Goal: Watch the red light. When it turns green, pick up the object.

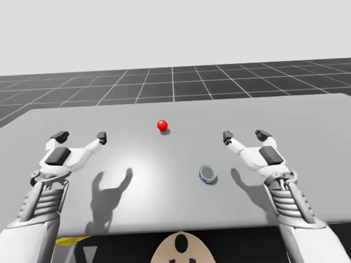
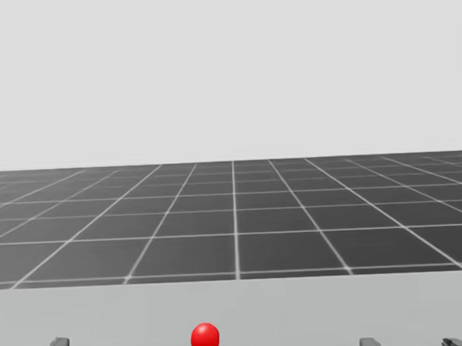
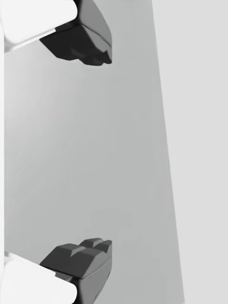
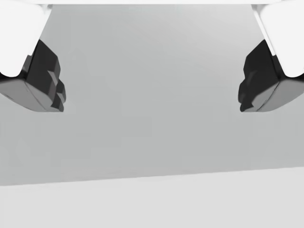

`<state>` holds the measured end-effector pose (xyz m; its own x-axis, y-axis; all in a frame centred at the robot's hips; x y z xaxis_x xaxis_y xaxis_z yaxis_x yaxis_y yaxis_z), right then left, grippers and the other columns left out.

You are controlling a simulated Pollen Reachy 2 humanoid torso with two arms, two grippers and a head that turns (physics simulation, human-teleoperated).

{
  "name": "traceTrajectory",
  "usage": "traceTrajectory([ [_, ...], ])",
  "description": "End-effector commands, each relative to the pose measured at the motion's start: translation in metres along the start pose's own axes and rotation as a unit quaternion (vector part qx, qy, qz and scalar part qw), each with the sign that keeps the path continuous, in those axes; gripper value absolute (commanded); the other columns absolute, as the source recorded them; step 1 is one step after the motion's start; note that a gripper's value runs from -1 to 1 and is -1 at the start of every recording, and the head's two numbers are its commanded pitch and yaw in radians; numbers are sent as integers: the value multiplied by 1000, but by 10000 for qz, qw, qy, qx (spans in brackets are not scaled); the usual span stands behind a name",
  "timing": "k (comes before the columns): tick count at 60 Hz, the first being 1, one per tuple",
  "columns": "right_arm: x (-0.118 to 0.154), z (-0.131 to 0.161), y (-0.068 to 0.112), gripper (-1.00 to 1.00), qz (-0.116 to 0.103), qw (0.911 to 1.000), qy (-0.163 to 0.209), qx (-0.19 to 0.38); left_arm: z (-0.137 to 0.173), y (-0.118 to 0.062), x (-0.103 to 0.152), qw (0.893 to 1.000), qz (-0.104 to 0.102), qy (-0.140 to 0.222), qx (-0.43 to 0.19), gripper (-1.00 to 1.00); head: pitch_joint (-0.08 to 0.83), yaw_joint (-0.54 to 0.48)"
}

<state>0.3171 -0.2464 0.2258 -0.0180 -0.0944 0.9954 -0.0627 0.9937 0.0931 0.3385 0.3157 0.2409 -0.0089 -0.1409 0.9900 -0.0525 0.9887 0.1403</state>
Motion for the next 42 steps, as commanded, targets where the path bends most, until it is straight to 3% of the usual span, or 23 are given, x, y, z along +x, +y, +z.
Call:
traceTrajectory([
  [1, -3, 3, 4, -1000, -448, 9988, 109, -178, -2, 8, -2, 9997, 58, 222, 60, -1000, 12, 6],
  [5, -1, 4, 5, -1000, -414, 9991, 124, 47, -2, 8, -2, 9997, 55, 217, 61, -1000, 20, 7],
  [8, -2, 3, 5, -1000, -244, 9996, 99, -39, -3, 8, -2, 9997, 49, 216, 62, -1000, 37, 9],
  [25, -2, 3, 6, -1000, -136, 9999, 53, -74, -4, 7, -3, 9997, 6, 221, 53, -1000, 254, 17],
  [42, -4, 3, 6, -1000, 54, 10000, 18, -35, -6, 6, -6, 9998, -145, 70, 108, -1000, 388, 82],
])
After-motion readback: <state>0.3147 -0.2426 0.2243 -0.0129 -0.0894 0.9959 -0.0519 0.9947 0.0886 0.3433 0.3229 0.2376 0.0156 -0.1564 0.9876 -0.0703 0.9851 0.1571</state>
